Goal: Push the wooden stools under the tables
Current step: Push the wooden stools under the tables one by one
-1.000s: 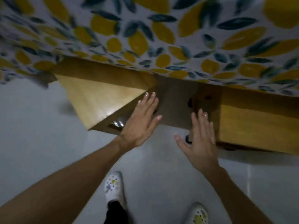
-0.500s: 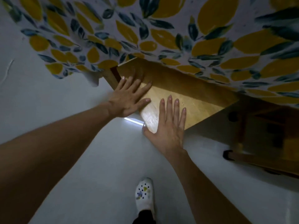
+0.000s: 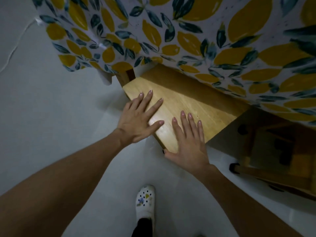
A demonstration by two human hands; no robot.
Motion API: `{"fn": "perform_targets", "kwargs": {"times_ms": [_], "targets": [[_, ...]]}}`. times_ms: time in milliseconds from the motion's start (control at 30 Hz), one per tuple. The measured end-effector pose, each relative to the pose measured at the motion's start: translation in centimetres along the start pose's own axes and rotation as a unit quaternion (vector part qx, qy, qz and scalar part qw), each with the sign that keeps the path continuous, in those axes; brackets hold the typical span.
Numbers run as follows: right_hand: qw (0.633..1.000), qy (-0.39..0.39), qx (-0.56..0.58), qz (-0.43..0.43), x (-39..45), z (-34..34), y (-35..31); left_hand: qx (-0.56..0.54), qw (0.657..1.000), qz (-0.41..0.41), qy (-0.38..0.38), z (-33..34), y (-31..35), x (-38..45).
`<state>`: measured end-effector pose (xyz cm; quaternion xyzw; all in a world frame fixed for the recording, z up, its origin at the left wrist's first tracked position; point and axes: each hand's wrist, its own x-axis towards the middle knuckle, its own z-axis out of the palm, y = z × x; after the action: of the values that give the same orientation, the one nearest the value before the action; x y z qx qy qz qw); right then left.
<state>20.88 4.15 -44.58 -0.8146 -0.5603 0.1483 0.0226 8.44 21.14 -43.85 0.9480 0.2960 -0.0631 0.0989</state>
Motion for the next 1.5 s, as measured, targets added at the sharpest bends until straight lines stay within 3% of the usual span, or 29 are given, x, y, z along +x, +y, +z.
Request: {"fn": "perform_targets", "kwargs": {"times_ms": [200,267,500,1000,1300,1500], "targets": [[0.982,-0.072,-0.024,-0.172,-1.8,-1.6,3.2,0.028,0.996,-0.09,0.008,1.4,2.8,-7.7],[0.978,-0.075,-0.044,-0.188,-2.3,-1.8,2.8,0.025,0.992,-0.122,0.013,1.9,3.3,-9.5],[0.999,-0.003,-0.023,-0.029,-3.0,0.5,-0.6,-0.037,0.985,-0.169,0.013,2.6,2.4,-9.3],[1.0,0.004,-0.026,-0.007,7.9,-1.4,-0.8,-0.045,0.988,-0.144,0.015,0.1,-4.5,0.2],[0.999,0.019,-0.029,0.001,8.8,-1.0,-1.4,-0.041,0.992,-0.115,0.004,0.1,-6.0,1.2],[0.997,-0.07,0.016,-0.002,9.1,-2.8,-1.5,-0.015,0.988,-0.124,-0.095,-1.3,-6.0,1.7]]}}
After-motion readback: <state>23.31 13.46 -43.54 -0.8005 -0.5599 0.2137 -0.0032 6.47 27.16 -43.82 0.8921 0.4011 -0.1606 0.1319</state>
